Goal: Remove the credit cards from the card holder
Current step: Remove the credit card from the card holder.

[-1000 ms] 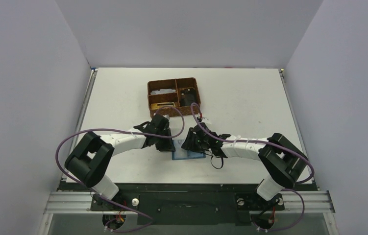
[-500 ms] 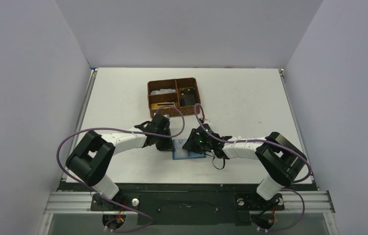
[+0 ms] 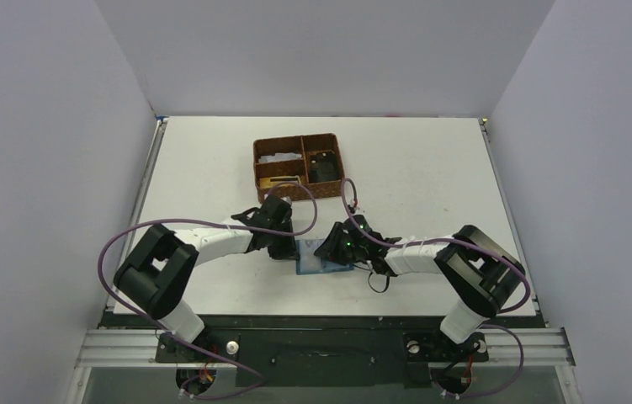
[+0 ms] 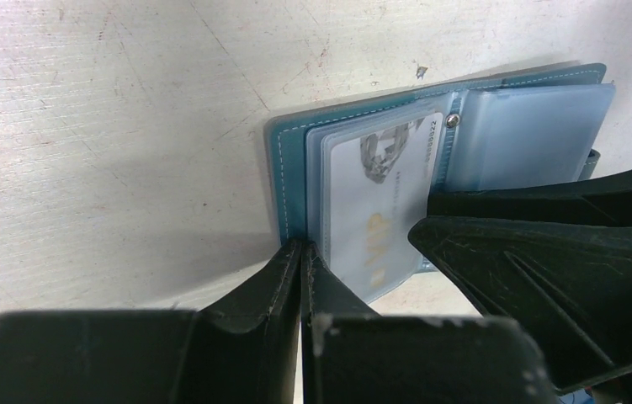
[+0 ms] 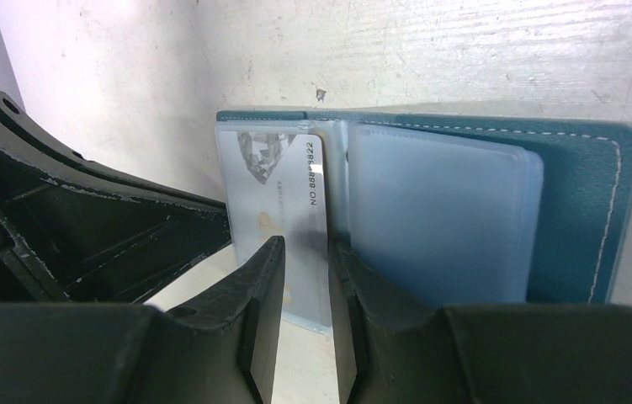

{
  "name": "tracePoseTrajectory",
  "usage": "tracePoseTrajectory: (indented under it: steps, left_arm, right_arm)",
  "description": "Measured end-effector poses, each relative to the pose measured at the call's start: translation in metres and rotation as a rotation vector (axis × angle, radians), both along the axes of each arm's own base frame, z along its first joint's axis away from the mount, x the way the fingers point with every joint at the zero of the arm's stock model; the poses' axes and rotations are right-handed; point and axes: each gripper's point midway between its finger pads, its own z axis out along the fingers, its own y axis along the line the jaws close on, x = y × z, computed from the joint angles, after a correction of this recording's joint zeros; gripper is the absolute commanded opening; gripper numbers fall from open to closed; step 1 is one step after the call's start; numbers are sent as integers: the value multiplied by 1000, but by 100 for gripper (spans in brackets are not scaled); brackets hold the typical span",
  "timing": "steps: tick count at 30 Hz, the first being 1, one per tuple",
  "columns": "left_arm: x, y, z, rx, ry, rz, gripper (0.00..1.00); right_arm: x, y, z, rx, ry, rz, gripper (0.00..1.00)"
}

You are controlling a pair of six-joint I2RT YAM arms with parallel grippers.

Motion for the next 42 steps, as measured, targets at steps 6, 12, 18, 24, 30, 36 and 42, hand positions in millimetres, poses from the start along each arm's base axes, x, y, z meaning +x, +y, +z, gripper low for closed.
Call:
tracePoseTrajectory:
  steps: [6,12,18,24,30,36,42]
  left_arm:
    - [0,0,0,5,0,1,0]
    - [0,0,1,13,-4,2,0]
    - [0,2,1,32,-9,-2,0]
    - [0,3,1,30,-8,-4,0]
    - [2,8,1,38,-10,-3,0]
    - [-1,17,3,63,-7,-7,2]
    - [-7,27,11,91,-5,-8,5]
  right_arm:
    - [1,-1,-1,12,7,-8,25]
    - [2,-2,0,8,2,-13,29]
    - [3,-7,2,-10,-7,-33,34]
    - [2,-7,3,-15,-13,-35,36]
    - [3,2,3,6,-13,-31,36]
    - [5,9,3,43,-10,-36,36]
    - [6,15,4,87,-2,-40,36]
